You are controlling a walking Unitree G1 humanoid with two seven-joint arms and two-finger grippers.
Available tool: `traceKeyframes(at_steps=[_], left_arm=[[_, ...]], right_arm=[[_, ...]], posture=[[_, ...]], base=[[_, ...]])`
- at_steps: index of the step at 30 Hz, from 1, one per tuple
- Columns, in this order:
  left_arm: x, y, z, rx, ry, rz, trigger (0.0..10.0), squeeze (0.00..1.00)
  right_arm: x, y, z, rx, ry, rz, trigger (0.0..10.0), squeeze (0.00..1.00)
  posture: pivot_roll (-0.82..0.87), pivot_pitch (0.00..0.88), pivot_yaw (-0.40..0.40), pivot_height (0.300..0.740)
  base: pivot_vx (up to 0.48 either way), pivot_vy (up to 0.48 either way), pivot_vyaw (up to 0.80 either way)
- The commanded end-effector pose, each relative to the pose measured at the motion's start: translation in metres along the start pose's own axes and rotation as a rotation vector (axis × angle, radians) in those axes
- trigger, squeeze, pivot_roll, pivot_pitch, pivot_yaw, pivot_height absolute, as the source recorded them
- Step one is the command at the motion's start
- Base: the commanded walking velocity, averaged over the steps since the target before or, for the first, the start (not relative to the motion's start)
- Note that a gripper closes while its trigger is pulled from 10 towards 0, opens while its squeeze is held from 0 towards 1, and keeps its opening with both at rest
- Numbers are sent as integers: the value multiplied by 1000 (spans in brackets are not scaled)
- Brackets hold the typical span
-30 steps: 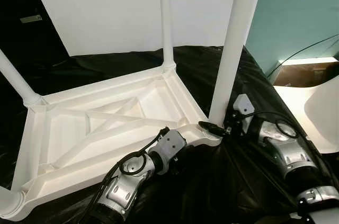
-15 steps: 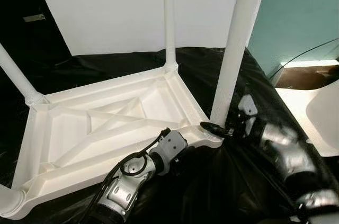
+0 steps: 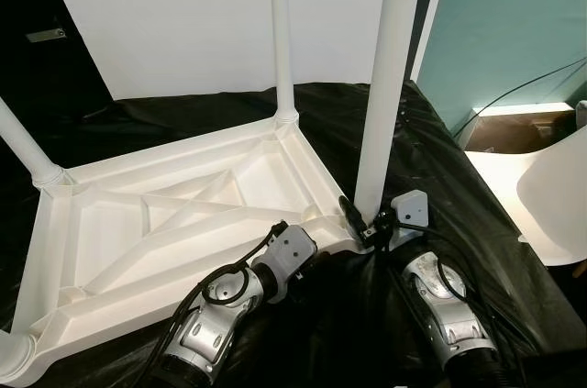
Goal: Building children table
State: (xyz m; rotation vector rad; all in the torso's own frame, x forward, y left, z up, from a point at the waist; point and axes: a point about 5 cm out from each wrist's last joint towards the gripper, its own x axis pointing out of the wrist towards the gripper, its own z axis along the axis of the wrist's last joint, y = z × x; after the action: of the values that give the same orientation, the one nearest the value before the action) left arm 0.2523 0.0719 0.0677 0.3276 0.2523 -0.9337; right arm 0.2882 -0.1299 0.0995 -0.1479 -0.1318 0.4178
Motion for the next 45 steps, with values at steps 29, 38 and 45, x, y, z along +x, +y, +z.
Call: traceKeyframes(at_steps=[29, 38, 45], left_arm=[[-5, -10, -50, -81, 244, -60, 10000, 0], [-4, -10, -49, -84, 239, -56, 10000, 0], [-6, -8, -51, -88, 244, -43, 10000, 0]], right_arm=[[-20, -55, -6, -34, 278, 642, 0, 0], [-22, -40, -7, 7, 87, 173, 0, 0], [-28, -46, -8, 26, 51, -246, 0, 0]], posture=[[-20, 0, 12, 740], [2, 0, 2, 740], [-6, 0, -1, 740]], base=[[0, 0, 0], [0, 0, 0], [0, 0, 0]])
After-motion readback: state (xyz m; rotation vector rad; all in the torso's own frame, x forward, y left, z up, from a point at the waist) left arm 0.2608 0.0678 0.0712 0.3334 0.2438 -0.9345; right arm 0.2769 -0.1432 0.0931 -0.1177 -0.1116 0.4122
